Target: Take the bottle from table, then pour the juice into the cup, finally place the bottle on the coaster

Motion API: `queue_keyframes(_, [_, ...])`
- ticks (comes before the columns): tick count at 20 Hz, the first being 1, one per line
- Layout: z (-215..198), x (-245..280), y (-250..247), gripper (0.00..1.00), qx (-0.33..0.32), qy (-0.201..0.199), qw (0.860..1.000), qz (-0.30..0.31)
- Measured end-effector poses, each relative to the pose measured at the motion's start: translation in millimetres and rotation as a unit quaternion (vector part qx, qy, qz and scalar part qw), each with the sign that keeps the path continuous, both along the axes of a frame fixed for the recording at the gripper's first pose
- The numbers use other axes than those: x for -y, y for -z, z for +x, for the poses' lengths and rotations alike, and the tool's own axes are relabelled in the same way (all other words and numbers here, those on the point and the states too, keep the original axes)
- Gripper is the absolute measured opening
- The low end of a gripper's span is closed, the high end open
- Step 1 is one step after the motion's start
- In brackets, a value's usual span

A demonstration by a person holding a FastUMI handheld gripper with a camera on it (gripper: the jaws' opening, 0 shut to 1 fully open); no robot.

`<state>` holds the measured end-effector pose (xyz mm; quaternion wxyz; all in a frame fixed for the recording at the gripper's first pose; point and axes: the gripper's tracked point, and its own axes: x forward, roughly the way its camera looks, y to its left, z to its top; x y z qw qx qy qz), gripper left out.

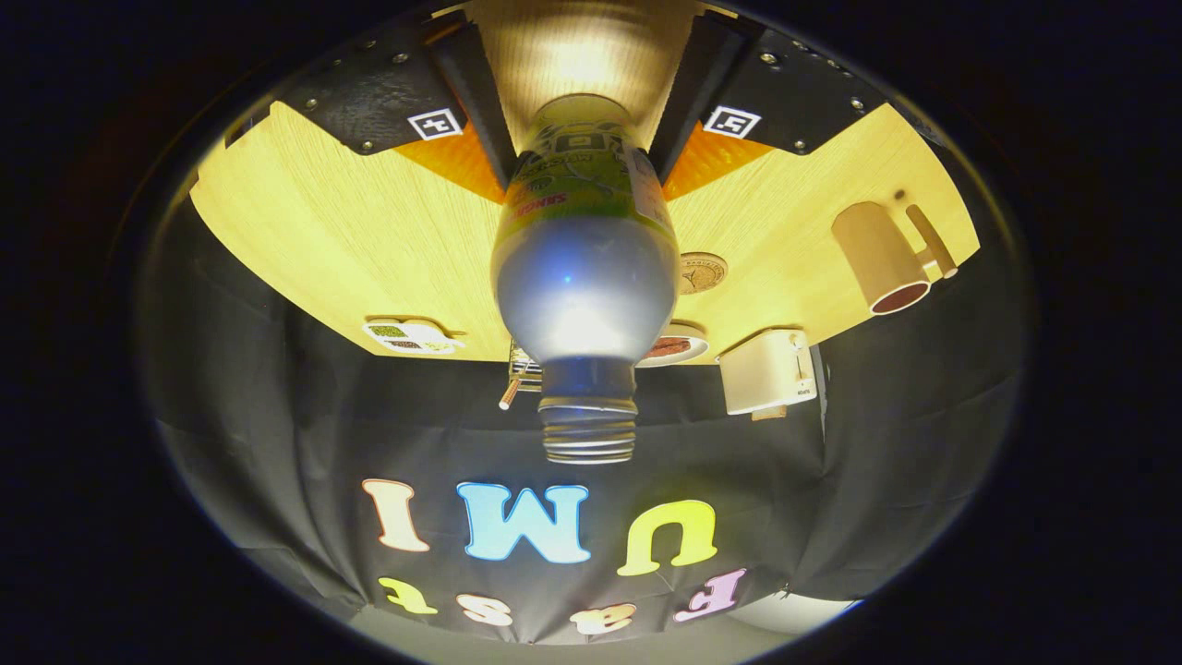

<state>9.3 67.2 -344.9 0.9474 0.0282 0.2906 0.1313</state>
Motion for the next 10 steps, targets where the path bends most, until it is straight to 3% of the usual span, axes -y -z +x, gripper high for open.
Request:
queue_keyframes(4, [-0.2, -2.3, -5.2, 0.72, -0.014, -0.008, 1.0, -0.024])
queue_keyframes(10, [7.3, -16.2, -34.7, 0.72, -0.001, -0.047, 0.997, -0.057])
